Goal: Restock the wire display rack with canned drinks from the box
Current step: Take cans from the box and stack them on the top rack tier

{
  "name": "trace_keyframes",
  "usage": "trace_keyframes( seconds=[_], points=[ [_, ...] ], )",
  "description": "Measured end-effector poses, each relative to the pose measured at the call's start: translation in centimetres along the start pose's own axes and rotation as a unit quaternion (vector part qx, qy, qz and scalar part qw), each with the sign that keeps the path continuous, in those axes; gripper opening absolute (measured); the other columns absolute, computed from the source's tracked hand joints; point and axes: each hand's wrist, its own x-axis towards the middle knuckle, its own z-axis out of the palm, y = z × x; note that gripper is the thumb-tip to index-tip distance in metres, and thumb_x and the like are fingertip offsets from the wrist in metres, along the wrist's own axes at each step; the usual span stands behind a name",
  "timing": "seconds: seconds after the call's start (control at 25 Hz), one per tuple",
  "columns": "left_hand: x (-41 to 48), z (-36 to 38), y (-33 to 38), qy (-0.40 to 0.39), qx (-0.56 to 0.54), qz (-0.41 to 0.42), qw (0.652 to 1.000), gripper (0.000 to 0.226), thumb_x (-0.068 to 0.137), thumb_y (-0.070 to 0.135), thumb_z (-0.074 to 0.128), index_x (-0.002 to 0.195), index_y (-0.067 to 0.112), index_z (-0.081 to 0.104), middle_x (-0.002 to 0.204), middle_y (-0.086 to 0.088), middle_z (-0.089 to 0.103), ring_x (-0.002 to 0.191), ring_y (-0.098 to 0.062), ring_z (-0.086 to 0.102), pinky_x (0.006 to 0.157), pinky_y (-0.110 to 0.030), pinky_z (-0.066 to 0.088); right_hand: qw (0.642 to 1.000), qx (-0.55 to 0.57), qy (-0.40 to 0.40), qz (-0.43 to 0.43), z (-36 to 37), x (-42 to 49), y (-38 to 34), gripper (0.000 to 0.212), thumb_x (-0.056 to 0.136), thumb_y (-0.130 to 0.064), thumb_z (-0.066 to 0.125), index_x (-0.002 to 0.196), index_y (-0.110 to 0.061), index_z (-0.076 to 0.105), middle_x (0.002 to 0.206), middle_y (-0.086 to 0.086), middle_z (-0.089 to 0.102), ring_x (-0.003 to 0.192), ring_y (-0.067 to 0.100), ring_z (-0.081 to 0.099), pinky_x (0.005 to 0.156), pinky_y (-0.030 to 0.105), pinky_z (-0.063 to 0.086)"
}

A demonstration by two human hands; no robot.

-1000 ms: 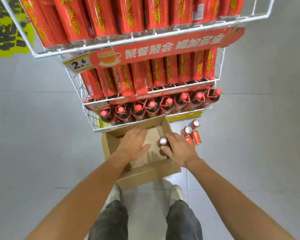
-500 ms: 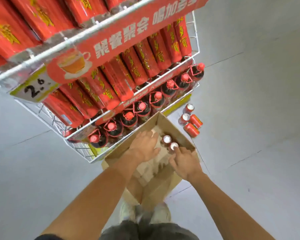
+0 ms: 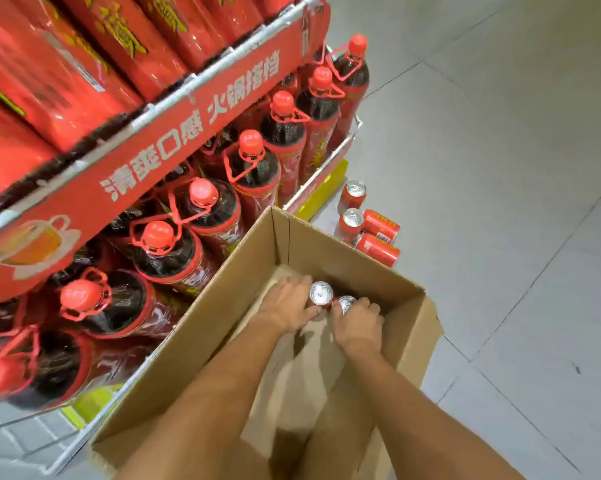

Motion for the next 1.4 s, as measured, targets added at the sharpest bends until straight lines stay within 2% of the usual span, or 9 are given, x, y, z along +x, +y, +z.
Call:
trace_keyframes(
  seconds=[0.24, 0.36, 0.56, 0.76, 0.88, 1.0, 1.08, 1.24, 1.4],
  points=[
    [5.7, 5.2, -1.5, 0.031, -0.034, 0.038, 0.998, 0.048, 0.083, 0.047, 0.07, 0.115, 0.015, 0.054, 0.117, -0.01, 0.065, 0.113, -0.032, 0.057, 0.089, -0.039, 0.044, 0.974, 0.191, 0.064, 0.104, 4.4, 2.5, -0.7, 0.06, 0.1, -0.047, 0.059, 0.131, 0.001, 0.044, 0.137, 0.023, 0.051, 0.126, 0.039, 0.054, 0.099, 0.042, 0.045],
    [6.4, 6.7, -2.3, 0.055, -0.096, 0.055, 0.992, 0.049, 0.081, 0.045, 0.075, 0.116, 0.017, 0.055, 0.115, -0.006, 0.066, 0.108, -0.029, 0.059, 0.08, -0.037, 0.042, 0.967, 0.206, 0.098, 0.118, 4.7, 3.2, -0.4, 0.055, 0.102, -0.043, 0.058, 0.131, 0.001, 0.046, 0.135, 0.023, 0.053, 0.123, 0.041, 0.057, 0.097, 0.043, 0.046],
    [5.4, 6.9, -2.1, 0.065, -0.144, 0.038, 0.987, 0.05, 0.079, 0.038, 0.08, 0.114, 0.014, 0.054, 0.113, -0.007, 0.065, 0.104, -0.03, 0.061, 0.084, -0.04, 0.048, 0.969, 0.202, 0.098, 0.105, 4.4, 2.9, -0.8, 0.046, 0.103, -0.037, 0.058, 0.128, 0.0, 0.049, 0.132, 0.023, 0.057, 0.121, 0.041, 0.059, 0.098, 0.043, 0.046],
    [0.2, 3.2, -2.0, 0.086, -0.238, -0.003, 0.968, 0.045, 0.073, 0.037, 0.08, 0.109, 0.021, 0.06, 0.105, 0.002, 0.066, 0.097, -0.022, 0.062, 0.078, -0.034, 0.047, 0.98, 0.176, 0.071, 0.052, 0.5, -0.8, -1.2, 0.039, 0.1, -0.037, 0.058, 0.117, -0.002, 0.054, 0.12, 0.021, 0.064, 0.112, 0.042, 0.063, 0.079, 0.039, 0.044],
    [-5.5, -3.8, -0.3, 0.1, -0.243, -0.017, 0.965, 0.046, 0.07, 0.04, 0.079, 0.107, 0.023, 0.058, 0.102, 0.003, 0.065, 0.092, -0.019, 0.06, 0.074, -0.033, 0.045, 0.983, 0.172, 0.042, -0.038, -6.5, -5.8, -2.5, 0.034, 0.097, -0.035, 0.062, 0.114, -0.006, 0.058, 0.111, 0.014, 0.067, 0.105, 0.037, 0.065, 0.076, 0.031, 0.041],
    [-12.8, -14.0, 3.4, 0.125, -0.243, -0.021, 0.962, 0.048, 0.069, 0.038, 0.082, 0.106, 0.019, 0.058, 0.096, 0.004, 0.062, 0.089, -0.021, 0.059, 0.075, -0.035, 0.047, 0.98, 0.143, 0.02, -0.138, -17.3, -12.4, -4.7, 0.034, 0.088, -0.044, 0.06, 0.097, -0.012, 0.059, 0.097, 0.007, 0.069, 0.093, 0.032, 0.067, 0.075, 0.031, 0.046],
    [-17.7, -21.1, 6.4, 0.139, -0.24, -0.016, 0.961, 0.05, 0.072, 0.034, 0.084, 0.114, 0.02, 0.061, 0.097, 0.008, 0.06, 0.095, -0.02, 0.059, 0.079, -0.033, 0.045, 0.974, 0.095, 0.014, -0.208, -25.6, -17.0, -6.8, 0.027, 0.088, -0.04, 0.06, 0.085, -0.014, 0.054, 0.083, 0.004, 0.061, 0.08, 0.03, 0.059, 0.067, 0.033, 0.041],
    [-28.5, -39.1, 13.7, 0.171, -0.234, -0.002, 0.957, 0.062, 0.065, 0.051, 0.078, 0.118, 0.028, 0.058, 0.105, 0.007, 0.068, 0.099, -0.016, 0.064, 0.084, -0.035, 0.051, 0.943, 0.016, 0.017, -0.333, -46.8, -27.9, -12.1, 0.025, 0.085, -0.04, 0.062, 0.082, -0.015, 0.061, 0.077, 0.01, 0.065, 0.079, 0.034, 0.06, 0.069, 0.04, 0.048],
    [-37.1, -56.1, 20.4, 0.221, -0.167, 0.014, 0.961, 0.057, 0.062, 0.057, 0.075, 0.104, 0.021, 0.064, 0.096, 0.004, 0.069, 0.09, -0.018, 0.065, 0.079, -0.04, 0.051, 0.885, -0.044, 0.031, -0.463, -65.9, -36.7, -16.7, 0.041, 0.088, -0.037, 0.07, 0.062, -0.031, 0.039, 0.058, -0.003, 0.046, 0.061, 0.021, 0.045, 0.061, 0.036, 0.035]
  ],
)
